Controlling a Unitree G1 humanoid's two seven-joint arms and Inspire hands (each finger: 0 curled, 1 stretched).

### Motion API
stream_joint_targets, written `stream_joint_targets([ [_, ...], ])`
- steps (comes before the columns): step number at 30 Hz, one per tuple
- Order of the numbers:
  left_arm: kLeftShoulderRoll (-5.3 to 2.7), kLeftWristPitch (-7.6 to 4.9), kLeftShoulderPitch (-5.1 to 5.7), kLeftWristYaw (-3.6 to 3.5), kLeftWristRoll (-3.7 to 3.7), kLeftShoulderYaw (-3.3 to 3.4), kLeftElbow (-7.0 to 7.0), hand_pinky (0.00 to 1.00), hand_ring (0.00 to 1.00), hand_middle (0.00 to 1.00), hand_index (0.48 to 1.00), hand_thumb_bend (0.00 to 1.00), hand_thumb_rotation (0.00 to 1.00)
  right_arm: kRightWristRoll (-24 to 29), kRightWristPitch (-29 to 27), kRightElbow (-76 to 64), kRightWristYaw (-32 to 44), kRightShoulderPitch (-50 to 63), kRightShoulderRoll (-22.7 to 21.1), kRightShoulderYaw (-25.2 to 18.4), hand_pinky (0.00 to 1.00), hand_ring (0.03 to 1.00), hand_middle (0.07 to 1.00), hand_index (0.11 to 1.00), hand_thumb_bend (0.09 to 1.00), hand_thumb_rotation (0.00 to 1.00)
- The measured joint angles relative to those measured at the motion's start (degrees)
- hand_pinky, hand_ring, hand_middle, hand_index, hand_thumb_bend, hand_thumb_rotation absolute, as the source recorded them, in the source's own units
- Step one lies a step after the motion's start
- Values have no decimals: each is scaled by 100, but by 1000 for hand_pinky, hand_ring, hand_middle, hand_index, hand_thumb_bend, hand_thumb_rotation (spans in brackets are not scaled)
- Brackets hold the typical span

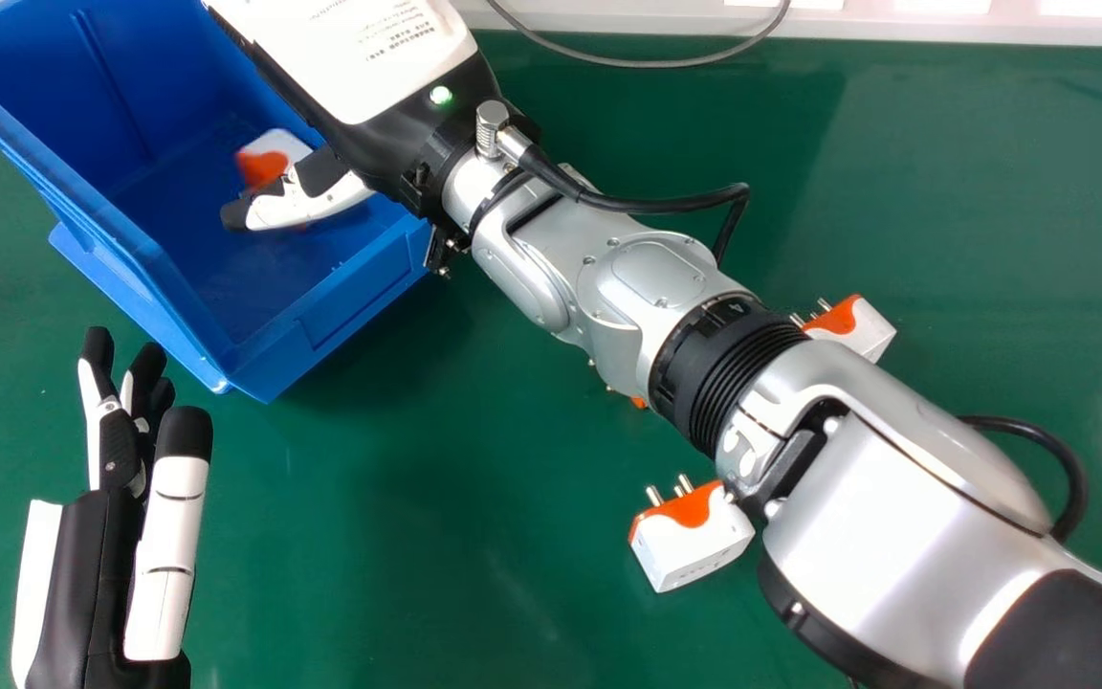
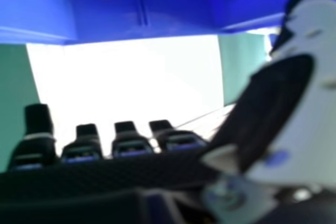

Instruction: Pick all objects and put in blue box

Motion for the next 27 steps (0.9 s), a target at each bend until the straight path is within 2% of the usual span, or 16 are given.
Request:
stream_joint_targets([
  [5,2,1,-8,6,11,1,-4,1000,1000,1000,1000,678,931,142,-251,-836,-236,625,-83,-106,781,952,1000,1000,547,635],
  [9,2,2,-6,5,18,4,-3,1000,1000,1000,1000,674,935,179,-432,-2100,-131,1566,-437,-149,773,937,1000,997,524,587],
  [11,2,6,2,4,19,7,-2,1000,1000,1000,1000,669,939,181,-430,-2899,42,2075,-710,-244,759,916,995,975,506,563],
  [17,4,11,8,-5,29,7,2,1000,1000,1000,1000,659,939,210,-157,-5119,700,3587,-1532,-690,739,885,961,920,535,460],
  [23,3,5,12,-8,30,8,16,1000,1000,1000,1000,661,935,334,-17,-7151,1320,5270,-2366,-1256,763,894,947,910,523,498],
  [25,3,1,27,-3,28,21,16,1000,1000,1000,1000,663,935,336,-10,-7809,1534,5824,-2735,-1503,769,897,947,912,521,500],
  [26,1,-9,27,-16,37,-1,27,1000,1000,1000,1000,665,936,332,-12,-8327,1733,6259,-3061,-1790,791,912,947,914,516,502],
  [27,2,-29,29,-7,36,9,29,1000,1000,1000,1000,666,936,324,-62,-8671,1865,6571,-3335,-1990,797,916,946,914,515,502],
])
